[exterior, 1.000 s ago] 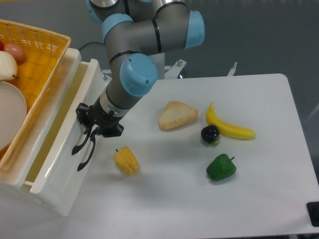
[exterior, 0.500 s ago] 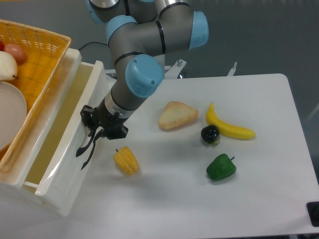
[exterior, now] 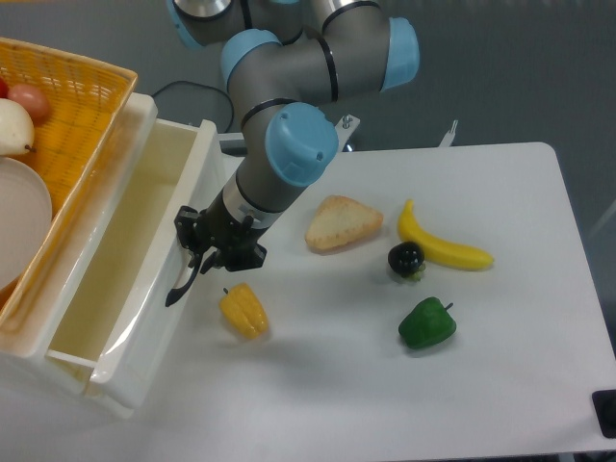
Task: Slide the top white drawer open
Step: 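Keep pulling the upper drawer out along its runners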
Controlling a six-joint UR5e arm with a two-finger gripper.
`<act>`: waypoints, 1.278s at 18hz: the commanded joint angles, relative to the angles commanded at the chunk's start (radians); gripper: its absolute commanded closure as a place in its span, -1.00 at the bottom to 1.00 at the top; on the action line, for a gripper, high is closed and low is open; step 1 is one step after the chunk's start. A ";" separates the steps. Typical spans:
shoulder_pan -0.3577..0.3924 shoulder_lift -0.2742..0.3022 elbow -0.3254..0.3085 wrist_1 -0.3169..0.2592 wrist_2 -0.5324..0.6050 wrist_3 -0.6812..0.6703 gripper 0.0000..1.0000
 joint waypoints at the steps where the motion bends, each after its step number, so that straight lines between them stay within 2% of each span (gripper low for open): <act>1: 0.003 0.000 0.000 0.000 0.006 0.000 0.50; 23: 0.061 -0.006 0.020 -0.002 0.021 0.048 0.50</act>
